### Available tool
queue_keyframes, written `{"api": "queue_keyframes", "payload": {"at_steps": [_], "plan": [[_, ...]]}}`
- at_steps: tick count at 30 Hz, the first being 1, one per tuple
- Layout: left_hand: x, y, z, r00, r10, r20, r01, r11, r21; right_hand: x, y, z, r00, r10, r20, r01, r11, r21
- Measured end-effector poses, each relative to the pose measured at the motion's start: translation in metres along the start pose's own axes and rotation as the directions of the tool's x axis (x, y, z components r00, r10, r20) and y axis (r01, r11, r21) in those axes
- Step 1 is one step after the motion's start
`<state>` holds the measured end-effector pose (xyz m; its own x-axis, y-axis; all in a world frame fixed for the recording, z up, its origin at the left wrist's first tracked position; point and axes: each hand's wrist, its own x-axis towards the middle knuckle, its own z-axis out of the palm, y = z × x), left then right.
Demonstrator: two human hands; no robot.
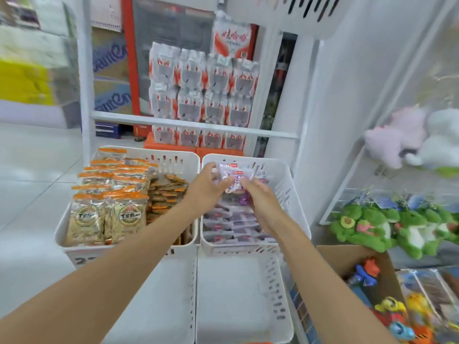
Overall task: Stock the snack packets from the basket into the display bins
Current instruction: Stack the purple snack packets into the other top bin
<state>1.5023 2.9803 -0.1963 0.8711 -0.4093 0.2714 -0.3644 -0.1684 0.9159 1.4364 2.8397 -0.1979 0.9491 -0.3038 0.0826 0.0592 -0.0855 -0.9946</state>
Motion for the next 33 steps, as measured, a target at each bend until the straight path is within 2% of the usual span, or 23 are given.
{"api": "queue_keyframes", "payload": {"at_steps": [2,3,4,5,6,7,9,13,15,17,20,24,26,30,33], "plan": [[0.031,-0.011,-0.002,0.999,0.004,-0.052,0.002,0.993,0.115,0.034,0.004,0.008,0.995,-0.033,-0.091,0.028,0.998,-0.058],[0.043,-0.016,-0.002,0.997,0.015,-0.076,0.005,0.967,0.254,0.05,0.01,0.011,0.991,-0.06,-0.12,0.049,0.994,-0.096],[0.053,-0.024,-0.003,0.995,0.015,-0.102,0.032,0.896,0.442,0.061,0.016,0.016,0.988,-0.081,-0.132,0.061,0.987,-0.146],[0.059,-0.032,-0.004,0.992,0.005,-0.125,0.074,0.779,0.623,0.072,0.023,0.02,0.989,-0.09,-0.12,0.065,0.977,-0.205],[0.064,-0.042,-0.005,0.992,-0.007,-0.13,0.101,0.671,0.735,0.08,0.03,0.023,0.993,-0.078,-0.092,0.049,0.957,-0.285],[0.065,-0.049,-0.006,0.993,-0.018,-0.115,0.102,0.614,0.783,0.086,0.037,0.026,0.996,-0.058,-0.068,0.03,0.934,-0.356],[0.067,-0.062,-0.007,0.995,-0.015,-0.094,0.082,0.629,0.773,0.094,0.048,0.028,0.996,-0.066,-0.064,0.033,0.909,-0.416],[0.065,-0.067,-0.006,0.993,0.019,-0.121,0.074,0.692,0.719,0.096,0.053,0.03,0.993,-0.105,-0.061,0.07,0.906,-0.418],[0.062,-0.068,-0.006,0.984,0.077,-0.158,0.042,0.771,0.636,0.096,0.055,0.031,0.99,-0.139,-0.039,0.101,0.859,-0.502],[0.059,-0.069,-0.008,0.969,0.133,-0.209,0.0,0.845,0.535,0.096,0.059,0.032,0.972,-0.222,-0.077,0.138,0.805,-0.577],[0.047,-0.069,-0.01,0.97,0.14,-0.196,-0.009,0.834,0.552,0.087,0.057,0.037,0.962,-0.227,-0.154,0.101,0.816,-0.569],[0.027,-0.068,-0.016,0.978,0.12,-0.17,-0.014,0.852,0.524,0.077,0.052,0.036,0.961,-0.199,-0.191,0.091,0.882,-0.462],[0.016,-0.061,-0.019,0.983,0.105,-0.152,-0.016,0.866,0.499,0.063,0.048,0.031,0.958,-0.189,-0.215,0.064,0.874,-0.482],[-0.019,-0.042,-0.024,0.975,0.133,-0.175,-0.024,0.856,0.517,0.011,0.038,0.023,0.957,-0.193,-0.218,0.076,0.888,-0.454],[-0.067,-0.03,-0.021,0.979,0.108,-0.17,-0.018,0.887,0.462,-0.047,0.041,0.018,0.935,-0.262,-0.241,0.125,0.875,-0.468]]}}
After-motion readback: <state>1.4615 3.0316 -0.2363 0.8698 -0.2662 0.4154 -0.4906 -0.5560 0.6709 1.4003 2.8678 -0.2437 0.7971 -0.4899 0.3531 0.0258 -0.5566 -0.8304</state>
